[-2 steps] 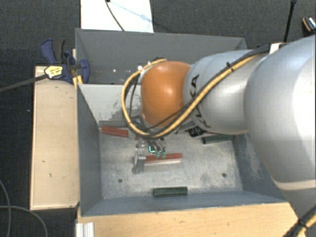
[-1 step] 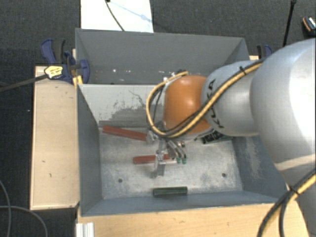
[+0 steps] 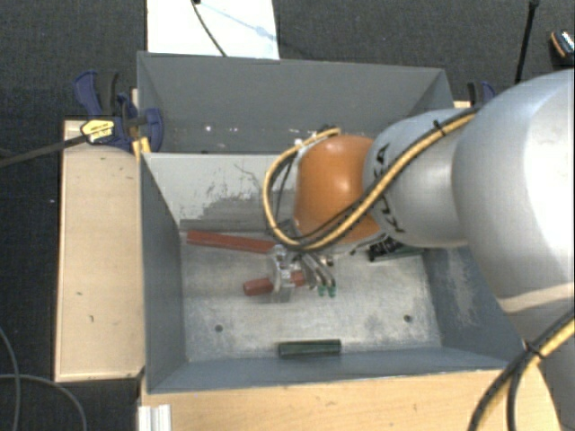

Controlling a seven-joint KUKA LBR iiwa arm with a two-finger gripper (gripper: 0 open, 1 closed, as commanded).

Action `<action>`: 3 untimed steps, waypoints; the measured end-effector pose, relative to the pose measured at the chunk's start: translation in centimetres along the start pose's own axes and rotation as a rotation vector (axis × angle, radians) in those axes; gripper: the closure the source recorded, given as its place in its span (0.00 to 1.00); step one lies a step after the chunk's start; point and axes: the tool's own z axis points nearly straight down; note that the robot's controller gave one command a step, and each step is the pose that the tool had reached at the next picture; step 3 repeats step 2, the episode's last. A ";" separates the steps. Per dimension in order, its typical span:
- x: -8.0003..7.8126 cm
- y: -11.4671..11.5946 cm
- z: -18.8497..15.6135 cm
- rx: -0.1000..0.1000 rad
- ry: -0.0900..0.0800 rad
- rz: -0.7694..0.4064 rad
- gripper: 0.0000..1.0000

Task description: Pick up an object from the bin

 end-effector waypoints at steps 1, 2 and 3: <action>2.9 -0.5 -13.0 0.001 -0.006 -0.228 1.00; 4.5 -3.9 -14.5 0.002 0.002 -0.260 1.00; 4.5 -3.9 -14.5 0.002 0.002 -0.260 1.00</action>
Offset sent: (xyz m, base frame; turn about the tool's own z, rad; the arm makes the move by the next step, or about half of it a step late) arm -0.0312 -0.0065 0.1259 -0.2284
